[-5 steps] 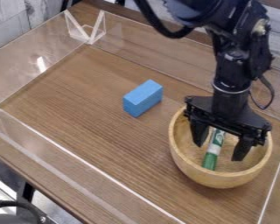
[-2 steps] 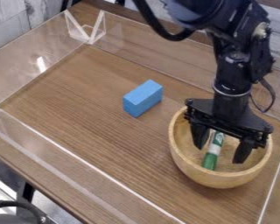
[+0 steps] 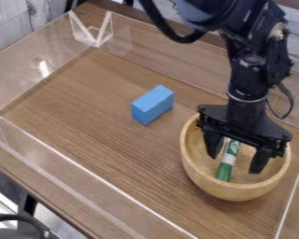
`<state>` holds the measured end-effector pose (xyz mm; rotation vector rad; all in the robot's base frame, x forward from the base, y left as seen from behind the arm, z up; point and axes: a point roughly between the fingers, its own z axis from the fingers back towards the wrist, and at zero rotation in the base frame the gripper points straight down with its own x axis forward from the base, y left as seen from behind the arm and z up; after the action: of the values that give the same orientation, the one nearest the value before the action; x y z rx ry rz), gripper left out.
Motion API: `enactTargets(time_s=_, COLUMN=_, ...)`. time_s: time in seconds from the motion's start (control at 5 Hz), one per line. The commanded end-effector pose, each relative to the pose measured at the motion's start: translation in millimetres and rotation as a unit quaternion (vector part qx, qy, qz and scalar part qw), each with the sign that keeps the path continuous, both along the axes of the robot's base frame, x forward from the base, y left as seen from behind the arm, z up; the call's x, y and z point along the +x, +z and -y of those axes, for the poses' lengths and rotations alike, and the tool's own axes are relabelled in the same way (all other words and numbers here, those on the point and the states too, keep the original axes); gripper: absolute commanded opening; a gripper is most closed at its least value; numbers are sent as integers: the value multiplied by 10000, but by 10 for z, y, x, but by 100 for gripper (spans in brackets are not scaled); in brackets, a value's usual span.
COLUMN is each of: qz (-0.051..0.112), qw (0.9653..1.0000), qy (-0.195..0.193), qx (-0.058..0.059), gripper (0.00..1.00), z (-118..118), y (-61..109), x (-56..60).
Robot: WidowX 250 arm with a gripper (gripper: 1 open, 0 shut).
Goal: Remove the green marker from inside the brown bowl and put it on the table
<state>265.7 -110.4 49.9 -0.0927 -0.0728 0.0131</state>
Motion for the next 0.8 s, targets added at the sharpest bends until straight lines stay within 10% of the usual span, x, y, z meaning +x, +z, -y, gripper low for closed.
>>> enactTargets(time_s=0.0, qz=361, qw=9993, qy=-51, qx=-121, gripper=100, z=53, y=198, x=52)
enactTargets(time_s=0.4, qz=376, qw=9992, qy=-59, qx=-122, gripper=100, z=57, y=198, x=41)
enactTargets(time_s=0.6, qz=379, qw=9992, qy=-63, qx=-145, gripper=0, z=53, y=160, x=37)
